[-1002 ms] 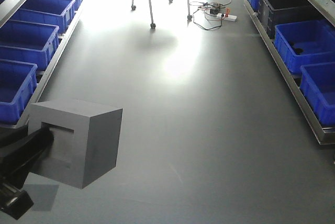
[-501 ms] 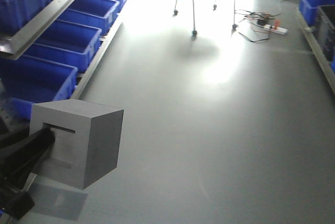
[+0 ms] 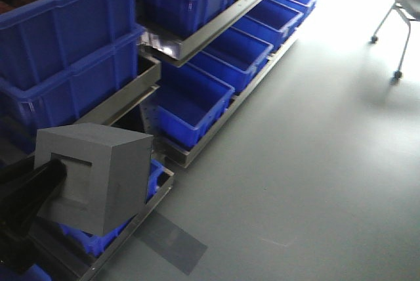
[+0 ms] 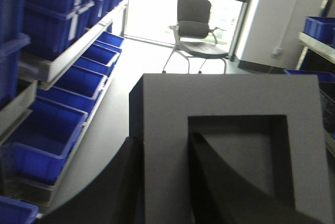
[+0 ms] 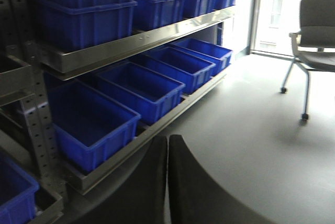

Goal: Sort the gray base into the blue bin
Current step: 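Turn and drive up to the empty blue bin on the rack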

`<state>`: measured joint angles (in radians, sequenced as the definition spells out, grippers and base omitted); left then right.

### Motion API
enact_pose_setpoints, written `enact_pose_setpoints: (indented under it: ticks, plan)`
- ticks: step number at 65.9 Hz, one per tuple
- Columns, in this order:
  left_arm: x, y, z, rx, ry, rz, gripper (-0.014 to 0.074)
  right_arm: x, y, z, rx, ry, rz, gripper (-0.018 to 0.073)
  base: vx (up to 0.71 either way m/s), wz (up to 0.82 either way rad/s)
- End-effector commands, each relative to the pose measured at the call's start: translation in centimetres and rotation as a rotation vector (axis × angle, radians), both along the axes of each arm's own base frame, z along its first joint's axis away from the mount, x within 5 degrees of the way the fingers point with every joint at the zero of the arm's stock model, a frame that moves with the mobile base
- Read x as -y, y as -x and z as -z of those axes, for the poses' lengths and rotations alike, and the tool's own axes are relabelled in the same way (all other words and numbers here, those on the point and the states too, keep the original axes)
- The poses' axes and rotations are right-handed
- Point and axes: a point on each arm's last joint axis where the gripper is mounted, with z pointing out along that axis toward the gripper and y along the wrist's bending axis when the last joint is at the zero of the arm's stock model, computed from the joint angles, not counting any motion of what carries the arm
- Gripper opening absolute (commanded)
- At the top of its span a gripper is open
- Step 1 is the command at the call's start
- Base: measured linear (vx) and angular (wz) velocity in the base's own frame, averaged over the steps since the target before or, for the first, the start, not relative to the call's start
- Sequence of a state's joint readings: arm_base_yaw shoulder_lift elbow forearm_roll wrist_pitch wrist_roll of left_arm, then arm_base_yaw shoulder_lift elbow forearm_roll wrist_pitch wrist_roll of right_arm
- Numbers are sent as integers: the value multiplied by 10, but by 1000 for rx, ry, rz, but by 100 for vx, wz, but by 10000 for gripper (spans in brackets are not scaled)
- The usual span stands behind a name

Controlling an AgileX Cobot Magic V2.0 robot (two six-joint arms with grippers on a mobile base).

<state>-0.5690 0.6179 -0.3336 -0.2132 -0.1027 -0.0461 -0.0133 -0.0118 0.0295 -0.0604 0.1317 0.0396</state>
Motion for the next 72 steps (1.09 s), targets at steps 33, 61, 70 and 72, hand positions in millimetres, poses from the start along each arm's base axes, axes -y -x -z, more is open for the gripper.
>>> enact_pose_setpoints:
  ticks: [33,61,70,72]
  plan:
    - [-1,-1,-21,110,79,-18,-6,0,0,-2,70,13,0,-9,16,72]
    - [-1,-1,-21,110,79,-18,-6,0,0,-2,70,13,0,-9,15,68]
    - [-1,-1,-21,110,79,-18,-6,0,0,-2,70,13,0,-9,11,52]
    - [-1,-1,-21,110,79,-18,-6,0,0,-2,70,13,0,-9,10,47]
